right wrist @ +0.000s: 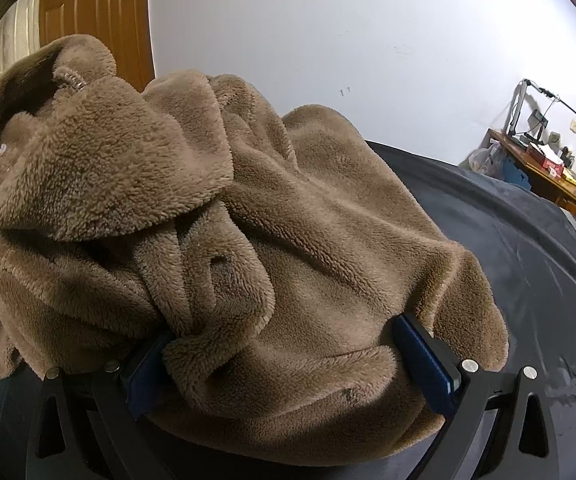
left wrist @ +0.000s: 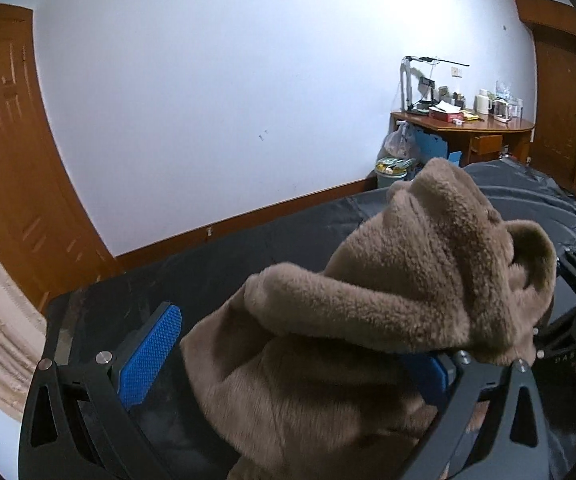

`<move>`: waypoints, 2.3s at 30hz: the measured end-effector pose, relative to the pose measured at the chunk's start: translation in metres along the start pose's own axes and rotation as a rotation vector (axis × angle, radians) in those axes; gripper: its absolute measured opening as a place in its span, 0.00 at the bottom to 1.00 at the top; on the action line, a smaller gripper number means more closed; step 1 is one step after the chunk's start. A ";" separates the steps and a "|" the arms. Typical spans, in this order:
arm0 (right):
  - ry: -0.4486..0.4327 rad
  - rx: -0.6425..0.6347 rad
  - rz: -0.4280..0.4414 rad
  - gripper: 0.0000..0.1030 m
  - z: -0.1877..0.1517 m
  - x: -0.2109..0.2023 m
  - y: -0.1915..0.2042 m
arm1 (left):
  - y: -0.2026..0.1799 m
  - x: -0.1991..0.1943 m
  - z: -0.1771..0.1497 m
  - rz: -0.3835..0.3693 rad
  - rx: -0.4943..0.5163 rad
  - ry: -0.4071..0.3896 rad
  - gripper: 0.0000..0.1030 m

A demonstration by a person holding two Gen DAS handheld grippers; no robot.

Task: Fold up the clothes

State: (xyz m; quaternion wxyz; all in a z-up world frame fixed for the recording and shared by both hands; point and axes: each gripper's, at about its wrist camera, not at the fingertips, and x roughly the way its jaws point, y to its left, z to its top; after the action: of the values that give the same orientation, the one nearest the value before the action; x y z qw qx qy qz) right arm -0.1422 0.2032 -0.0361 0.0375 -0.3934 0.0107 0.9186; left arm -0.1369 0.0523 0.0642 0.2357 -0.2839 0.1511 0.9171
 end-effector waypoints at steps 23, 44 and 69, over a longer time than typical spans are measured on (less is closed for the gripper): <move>-0.009 -0.006 -0.008 1.00 -0.006 -0.008 0.020 | 0.017 -0.055 -0.015 -0.063 -0.163 -0.099 0.10; -0.143 0.157 0.101 1.00 -0.001 -0.050 0.006 | -0.063 -0.134 -0.093 0.170 -0.051 -0.112 0.14; -0.163 0.201 0.098 1.00 -0.011 -0.048 -0.009 | -0.108 -0.107 -0.069 0.232 0.367 -0.143 0.18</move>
State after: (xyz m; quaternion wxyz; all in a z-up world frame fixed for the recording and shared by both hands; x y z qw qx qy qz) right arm -0.1004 0.2090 -0.0087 0.0326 -0.3105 0.1187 0.9426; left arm 0.0278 0.0778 0.0579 0.1863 -0.1514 0.3298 0.9130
